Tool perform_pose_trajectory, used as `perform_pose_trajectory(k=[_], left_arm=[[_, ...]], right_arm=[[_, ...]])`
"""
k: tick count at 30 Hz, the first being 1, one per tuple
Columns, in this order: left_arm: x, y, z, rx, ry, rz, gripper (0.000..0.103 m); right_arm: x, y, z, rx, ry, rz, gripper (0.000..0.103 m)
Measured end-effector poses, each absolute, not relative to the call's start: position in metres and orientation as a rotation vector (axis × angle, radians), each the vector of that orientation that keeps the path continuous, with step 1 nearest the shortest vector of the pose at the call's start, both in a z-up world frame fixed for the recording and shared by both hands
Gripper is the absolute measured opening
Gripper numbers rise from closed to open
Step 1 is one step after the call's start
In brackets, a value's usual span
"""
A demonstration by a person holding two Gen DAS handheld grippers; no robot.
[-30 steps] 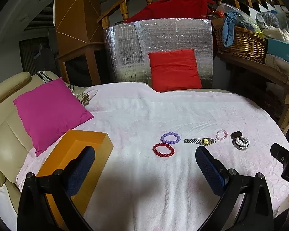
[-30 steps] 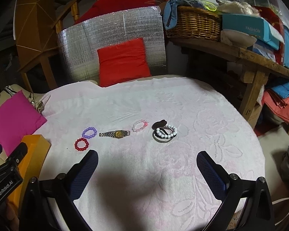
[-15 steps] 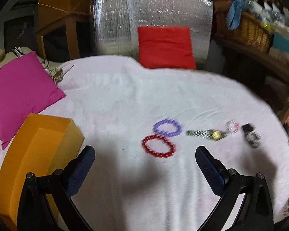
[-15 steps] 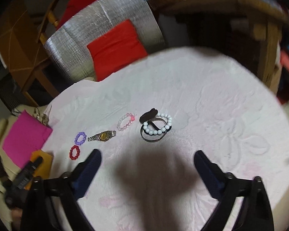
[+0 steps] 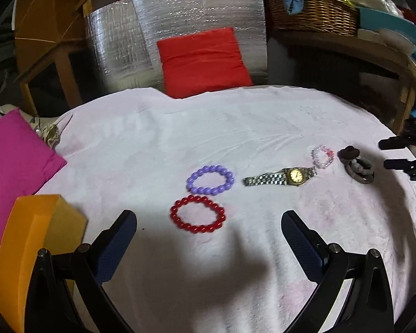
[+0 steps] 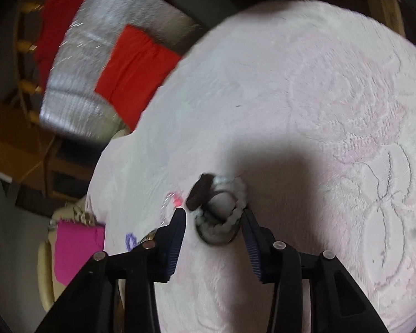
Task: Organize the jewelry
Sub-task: 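Grasp the white pearl bracelet with the right gripper and lift it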
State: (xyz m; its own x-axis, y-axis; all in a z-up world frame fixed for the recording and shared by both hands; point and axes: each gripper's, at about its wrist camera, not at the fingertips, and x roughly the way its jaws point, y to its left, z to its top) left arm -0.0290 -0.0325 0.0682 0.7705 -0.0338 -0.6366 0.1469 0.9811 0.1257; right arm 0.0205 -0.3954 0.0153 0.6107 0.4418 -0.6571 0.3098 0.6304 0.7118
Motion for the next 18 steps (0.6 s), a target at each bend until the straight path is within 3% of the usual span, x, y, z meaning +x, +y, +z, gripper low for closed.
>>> perform_pose_trajectory(k=[8, 10, 12, 13, 18], left_arm=[[-0.016, -0.024, 0.062, 0.074, 0.733, -0.086, 0.103], [-0.011, -0.018, 0.058, 0.032, 0.757, -0.08, 0.103], [-0.009, -0.013, 0.054, -0.001, 0.779, -0.078, 0.103], [-0.008, -0.011, 0.052, -0.017, 0.787, -0.077, 0.103], [-0.008, -0.01, 0.05, -0.007, 0.79, -0.058, 0.103]], right_arm=[[0.048, -0.393, -0.006, 0.951, 1.022, 0.039, 0.038], [0.052, -0.392, -0.007, 0.941, 1.021, 0.036, 0.033], [0.056, -0.39, -0.011, 0.936, 1.029, 0.027, 0.016], [0.056, -0.391, -0.012, 0.927, 1.024, 0.012, 0.013], [0.047, -0.385, 0.019, 0.87, 0.9, 0.085, 0.011]])
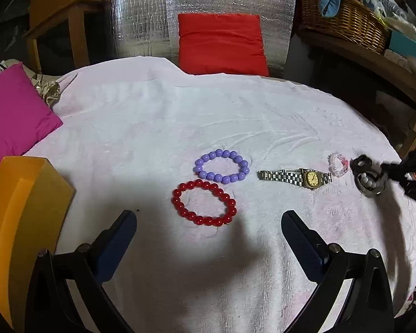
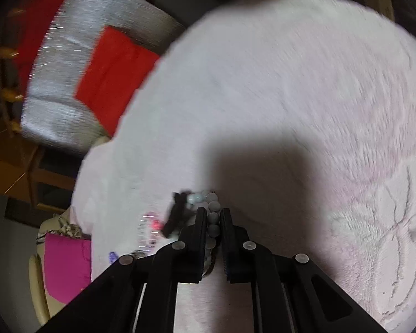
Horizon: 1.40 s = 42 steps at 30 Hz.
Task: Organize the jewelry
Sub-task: 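Grasp the white pearl bracelet with the right gripper and lift it, then carry the pearl bracelet with the right gripper while the left gripper grasps the gold watch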
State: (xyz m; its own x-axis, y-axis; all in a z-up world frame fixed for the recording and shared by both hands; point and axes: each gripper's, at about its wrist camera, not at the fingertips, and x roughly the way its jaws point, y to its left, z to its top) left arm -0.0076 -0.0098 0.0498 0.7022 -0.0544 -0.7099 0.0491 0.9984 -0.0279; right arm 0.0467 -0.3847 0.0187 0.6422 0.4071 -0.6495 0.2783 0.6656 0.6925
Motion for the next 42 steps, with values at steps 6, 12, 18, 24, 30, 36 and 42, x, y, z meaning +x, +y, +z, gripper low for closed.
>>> perform_pose_trajectory(k=[6, 12, 18, 24, 30, 36, 42], left_arm=[[-0.011, -0.01, 0.051, 0.01, 0.784, -0.051, 0.103], [-0.017, -0.007, 0.055, 0.042, 0.757, -0.03, 0.103], [-0.012, 0.009, 0.054, 0.05, 0.776, 0.016, 0.103], [-0.004, 0.021, 0.047, 0.034, 0.819, 0.024, 0.103], [0.0, 0.029, 0.037, -0.018, 0.867, 0.005, 0.103], [0.005, 0.026, 0.034, -0.058, 0.869, -0.025, 0.095], [0.005, -0.022, 0.05, 0.075, 0.755, -0.113, 0.095]], right_arm=[[0.025, -0.357, 0.062, 0.804, 0.777, 0.281, 0.011], [0.001, -0.343, 0.094, 0.764, 0.66, 0.407, 0.011], [-0.003, -0.347, 0.091, 0.769, 0.672, 0.347, 0.011], [0.001, -0.328, 0.074, 0.759, 0.756, 0.397, 0.011], [0.007, -0.293, 0.053, 0.736, 0.866, 0.426, 0.011], [0.012, -0.291, 0.036, 0.761, 0.928, 0.406, 0.011], [0.014, -0.301, 0.032, 0.801, 0.938, 0.358, 0.011]])
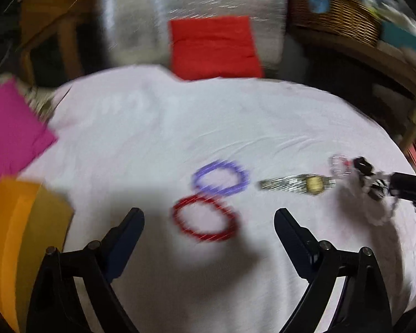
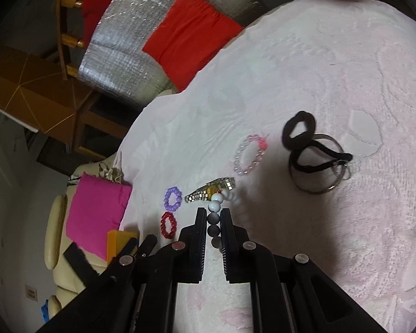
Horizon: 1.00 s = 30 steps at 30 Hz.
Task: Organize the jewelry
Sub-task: 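Carry the pearl bracelet with the right gripper while the left gripper grasps the gold watch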
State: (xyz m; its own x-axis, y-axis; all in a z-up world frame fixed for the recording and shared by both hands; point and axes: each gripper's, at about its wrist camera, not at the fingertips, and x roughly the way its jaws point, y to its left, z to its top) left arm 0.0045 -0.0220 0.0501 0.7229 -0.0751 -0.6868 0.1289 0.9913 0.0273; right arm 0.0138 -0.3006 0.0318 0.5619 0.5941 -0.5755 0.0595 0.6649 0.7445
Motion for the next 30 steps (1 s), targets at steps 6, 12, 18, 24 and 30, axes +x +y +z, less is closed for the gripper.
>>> perform_pose_trajectory(k=[6, 12, 18, 24, 30], left_arm=[[0.031, -0.075, 0.046, 0.198, 0.75, -0.241, 0.095], [0.049, -0.111, 0.039, 0.26, 0.794, -0.368, 0.095], [0.063, -0.132, 0.028, 0.303, 0.834, -0.453, 0.076], [0.066, -0.137, 0.019, 0.302, 0.853, -0.489, 0.061], [0.062, -0.136, 0.02, 0.295, 0.878, -0.534, 0.034]], right_arm=[[0.014, -0.31, 0.023, 0.83, 0.977, 0.32, 0.011], [0.013, -0.326, 0.019, 0.84, 0.991, 0.292, 0.011], [0.01, -0.337, 0.02, 0.848, 0.988, 0.291, 0.011], [0.008, -0.341, 0.02, 0.846, 0.99, 0.288, 0.011], [0.007, -0.342, 0.019, 0.837, 0.987, 0.283, 0.011]])
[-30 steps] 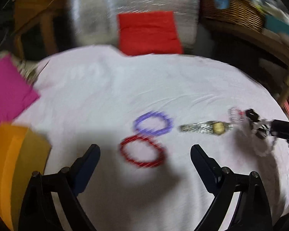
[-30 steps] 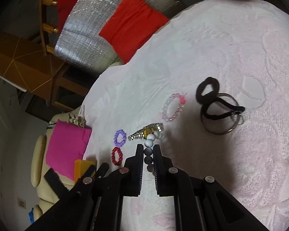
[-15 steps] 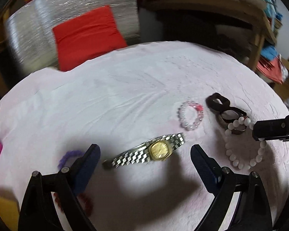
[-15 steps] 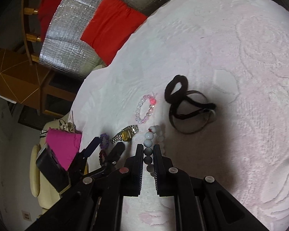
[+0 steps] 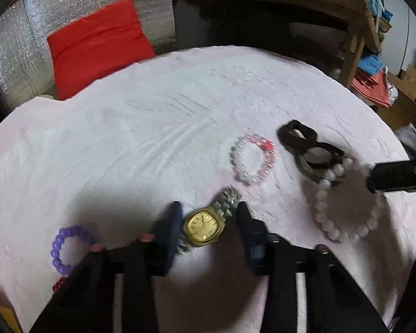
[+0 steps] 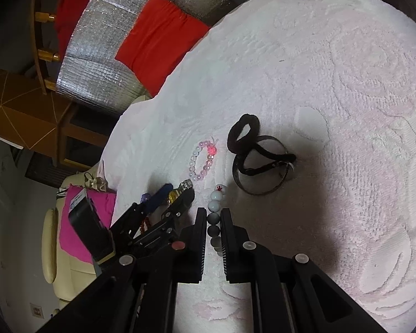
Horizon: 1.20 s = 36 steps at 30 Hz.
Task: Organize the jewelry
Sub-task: 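Carry the pearl bracelet with the right gripper while the left gripper grasps the gold watch, then lower the watch into the orange box with the left gripper while the right releases the pearl bracelet there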
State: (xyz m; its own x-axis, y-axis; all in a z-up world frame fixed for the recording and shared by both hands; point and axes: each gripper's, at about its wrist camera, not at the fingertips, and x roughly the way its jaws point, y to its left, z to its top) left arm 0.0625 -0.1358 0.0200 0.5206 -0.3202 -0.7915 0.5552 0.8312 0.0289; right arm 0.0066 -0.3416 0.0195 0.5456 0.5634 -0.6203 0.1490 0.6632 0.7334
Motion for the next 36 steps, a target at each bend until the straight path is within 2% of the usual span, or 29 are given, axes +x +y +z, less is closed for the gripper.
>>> perform_pose_trajectory(k=[6, 23, 36], left_arm=[[0.054, -0.13, 0.022, 0.256, 0.912, -0.525, 0.028], [0.003, -0.099, 0.049, 0.191, 0.9, -0.512, 0.028], [-0.03, -0.033, 0.129, 0.026, 0.761, -0.47, 0.028]], right_arm=[[0.005, -0.334, 0.024, 0.807, 0.97, 0.275, 0.011], [0.005, -0.304, 0.037, 0.701, 0.911, 0.284, 0.011], [-0.01, -0.239, 0.074, 0.573, 0.814, 0.395, 0.011]])
